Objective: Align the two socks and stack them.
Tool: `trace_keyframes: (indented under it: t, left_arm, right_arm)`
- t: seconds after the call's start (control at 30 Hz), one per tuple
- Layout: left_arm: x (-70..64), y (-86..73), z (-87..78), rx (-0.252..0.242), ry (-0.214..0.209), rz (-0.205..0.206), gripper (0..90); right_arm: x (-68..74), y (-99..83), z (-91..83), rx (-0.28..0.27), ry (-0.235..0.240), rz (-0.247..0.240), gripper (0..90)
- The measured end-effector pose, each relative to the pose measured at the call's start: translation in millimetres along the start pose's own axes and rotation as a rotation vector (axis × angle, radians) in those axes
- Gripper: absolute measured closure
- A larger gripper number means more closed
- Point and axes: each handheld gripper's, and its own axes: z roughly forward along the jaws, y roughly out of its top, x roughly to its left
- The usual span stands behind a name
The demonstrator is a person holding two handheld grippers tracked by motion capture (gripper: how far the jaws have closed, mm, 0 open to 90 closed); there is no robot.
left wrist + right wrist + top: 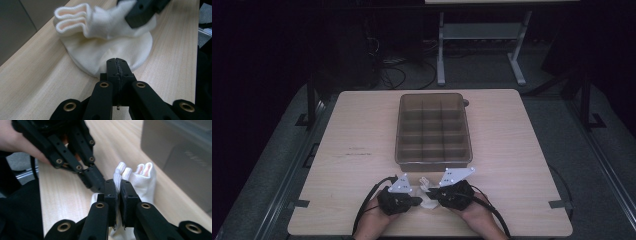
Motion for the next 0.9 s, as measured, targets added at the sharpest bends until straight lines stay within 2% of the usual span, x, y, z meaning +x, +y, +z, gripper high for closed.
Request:
trace_keyframes:
  t: [0.1,0.4,0.53,0.77,0.9]
  left_arm:
    - [1.0,-0.5,-0.6,-0.001,0.005,-0.004,89.9]
    - [4.4,-2.5,-4.2,0.000,0.016,-0.016,89.8]
    - [6.0,-2.9,-5.5,0.012,0.021,-0.005,89.8]
    - [6.7,-3.4,-7.1,0.013,0.031,-0.008,88.4]
    - [7.2,-3.0,-16.0,-0.013,0.055,-0.014,85.8]
  right_arm:
    - [3.5,-2.5,5.8,0.012,0.029,-0.004,84.5]
    - [6.0,-9.0,17.6,0.036,0.053,-0.006,84.1]
    - [5.8,-10.1,20.3,0.037,0.061,-0.001,84.1]
    - [5.0,-13.5,24.8,0.032,0.069,0.006,84.1]
    - [4.7,-14.1,25.5,0.032,0.070,0.008,84.2]
